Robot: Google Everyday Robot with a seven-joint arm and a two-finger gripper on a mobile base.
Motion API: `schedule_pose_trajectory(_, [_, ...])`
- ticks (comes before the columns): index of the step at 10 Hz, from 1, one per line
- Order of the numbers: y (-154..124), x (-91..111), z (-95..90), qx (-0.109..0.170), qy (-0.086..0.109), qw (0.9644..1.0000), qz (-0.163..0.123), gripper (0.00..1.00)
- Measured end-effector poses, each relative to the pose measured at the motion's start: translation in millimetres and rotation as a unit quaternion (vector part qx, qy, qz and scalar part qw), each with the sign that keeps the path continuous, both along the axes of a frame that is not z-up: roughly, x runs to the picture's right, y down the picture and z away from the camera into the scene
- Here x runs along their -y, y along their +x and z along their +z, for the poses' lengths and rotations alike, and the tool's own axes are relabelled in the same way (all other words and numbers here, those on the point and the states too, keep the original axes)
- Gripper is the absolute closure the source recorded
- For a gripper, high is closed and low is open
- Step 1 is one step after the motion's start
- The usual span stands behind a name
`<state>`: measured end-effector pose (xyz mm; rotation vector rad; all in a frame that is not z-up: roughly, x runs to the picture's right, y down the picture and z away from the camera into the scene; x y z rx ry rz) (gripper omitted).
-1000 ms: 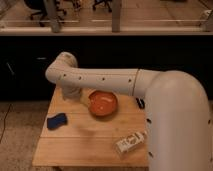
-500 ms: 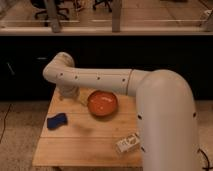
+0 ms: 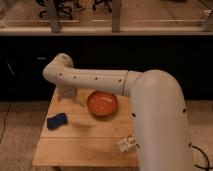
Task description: Place the white sponge in the ceramic bowl
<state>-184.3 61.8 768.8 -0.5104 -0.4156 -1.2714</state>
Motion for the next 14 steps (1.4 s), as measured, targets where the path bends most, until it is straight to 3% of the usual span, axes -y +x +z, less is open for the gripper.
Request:
schedule_pose_trajectory(7, [-25.2, -11.0, 19.9, 0.033, -0.016, 0.9988, -0.033, 0.2])
schedule_pose_trajectory(14, [-50.5, -29.9, 39.2, 0.065, -0.027, 0.9949, -0.073, 0.2])
